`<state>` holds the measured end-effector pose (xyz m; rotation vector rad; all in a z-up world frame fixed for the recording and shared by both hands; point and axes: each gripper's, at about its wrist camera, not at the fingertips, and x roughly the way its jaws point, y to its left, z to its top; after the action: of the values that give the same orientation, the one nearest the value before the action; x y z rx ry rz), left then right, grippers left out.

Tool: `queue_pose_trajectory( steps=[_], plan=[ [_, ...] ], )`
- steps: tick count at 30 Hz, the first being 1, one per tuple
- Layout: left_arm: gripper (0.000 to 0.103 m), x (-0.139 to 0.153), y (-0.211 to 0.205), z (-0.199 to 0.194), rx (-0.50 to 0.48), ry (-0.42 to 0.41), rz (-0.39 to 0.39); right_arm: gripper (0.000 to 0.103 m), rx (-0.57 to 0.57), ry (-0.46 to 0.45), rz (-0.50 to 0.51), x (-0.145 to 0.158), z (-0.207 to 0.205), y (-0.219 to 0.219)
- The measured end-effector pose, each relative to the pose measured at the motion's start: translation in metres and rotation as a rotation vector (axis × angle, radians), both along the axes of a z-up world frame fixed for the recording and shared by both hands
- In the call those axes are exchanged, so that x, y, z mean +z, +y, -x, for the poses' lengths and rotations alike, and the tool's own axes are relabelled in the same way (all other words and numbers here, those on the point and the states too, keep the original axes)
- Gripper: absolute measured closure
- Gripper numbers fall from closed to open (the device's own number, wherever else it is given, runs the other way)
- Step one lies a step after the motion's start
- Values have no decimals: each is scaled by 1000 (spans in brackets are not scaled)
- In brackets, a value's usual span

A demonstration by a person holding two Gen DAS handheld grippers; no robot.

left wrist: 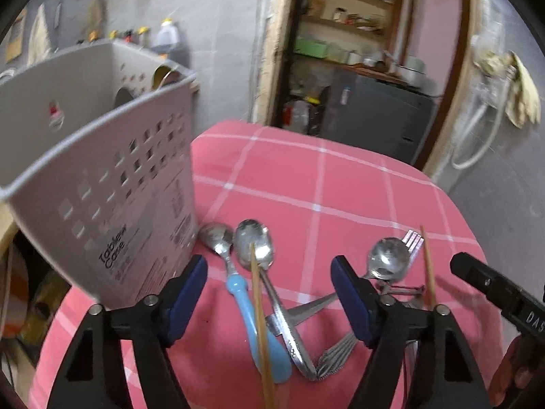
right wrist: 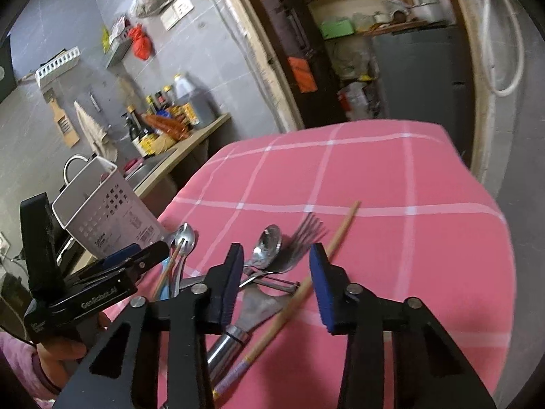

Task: Organize utensils
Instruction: 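Lower left gripper over blue-handled spoon while right gripper lowers over silver spoon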

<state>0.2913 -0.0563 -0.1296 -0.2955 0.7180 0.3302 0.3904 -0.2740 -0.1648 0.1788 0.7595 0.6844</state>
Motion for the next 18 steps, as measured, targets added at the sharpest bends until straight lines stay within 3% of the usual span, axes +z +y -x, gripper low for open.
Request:
queue_pose_trajectory(
  steps=[12, 18],
  plan=[
    [72, -26, 17, -4, 141, 80, 158, 87, 92, 99, 22, -19, -28, 39],
    [76, -36, 17, -9, 162, 107, 196, 92, 87, 136, 26, -28, -33, 45]
  ],
)
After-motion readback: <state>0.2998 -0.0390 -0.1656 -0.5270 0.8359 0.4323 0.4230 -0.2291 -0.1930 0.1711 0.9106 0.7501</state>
